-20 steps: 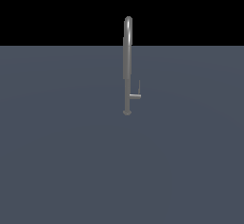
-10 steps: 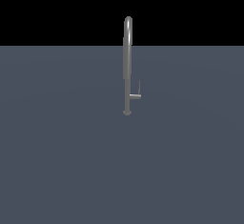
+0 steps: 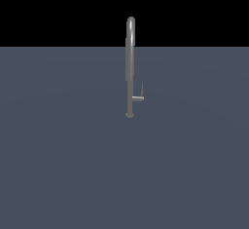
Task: Turn on the faucet by rotating a designated handle.
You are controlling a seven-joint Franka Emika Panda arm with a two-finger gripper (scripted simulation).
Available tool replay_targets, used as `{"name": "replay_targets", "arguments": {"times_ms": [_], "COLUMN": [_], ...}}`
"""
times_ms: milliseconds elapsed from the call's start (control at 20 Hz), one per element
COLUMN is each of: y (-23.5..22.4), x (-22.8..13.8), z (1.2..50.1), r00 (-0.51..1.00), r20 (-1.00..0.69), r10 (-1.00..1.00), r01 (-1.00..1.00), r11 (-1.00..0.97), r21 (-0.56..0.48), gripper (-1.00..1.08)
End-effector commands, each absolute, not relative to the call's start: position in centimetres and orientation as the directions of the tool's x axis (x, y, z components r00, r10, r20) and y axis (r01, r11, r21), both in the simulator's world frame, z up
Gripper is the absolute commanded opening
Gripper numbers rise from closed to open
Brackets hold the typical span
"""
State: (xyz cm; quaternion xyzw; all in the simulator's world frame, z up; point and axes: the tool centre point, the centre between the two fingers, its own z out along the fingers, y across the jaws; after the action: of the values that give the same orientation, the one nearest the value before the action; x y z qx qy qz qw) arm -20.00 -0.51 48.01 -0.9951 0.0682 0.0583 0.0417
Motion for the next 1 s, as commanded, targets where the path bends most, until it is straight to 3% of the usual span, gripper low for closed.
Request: {"name": "replay_targets", "arguments": {"times_ms": [0,950], "y": [-0.5,-2.0], "x": [-18.6,-7.5], "z": [47.7,43.3], "r00": [0.975,0.827], "r20": [-0.157,-0.455], "r10": [-0.16,-0.33], "r01": [-0.177,-0.484], "r11": [-0.979,-0.83], "r21": [-0.103,-0.276], "gripper": [-1.0,-1.0]}}
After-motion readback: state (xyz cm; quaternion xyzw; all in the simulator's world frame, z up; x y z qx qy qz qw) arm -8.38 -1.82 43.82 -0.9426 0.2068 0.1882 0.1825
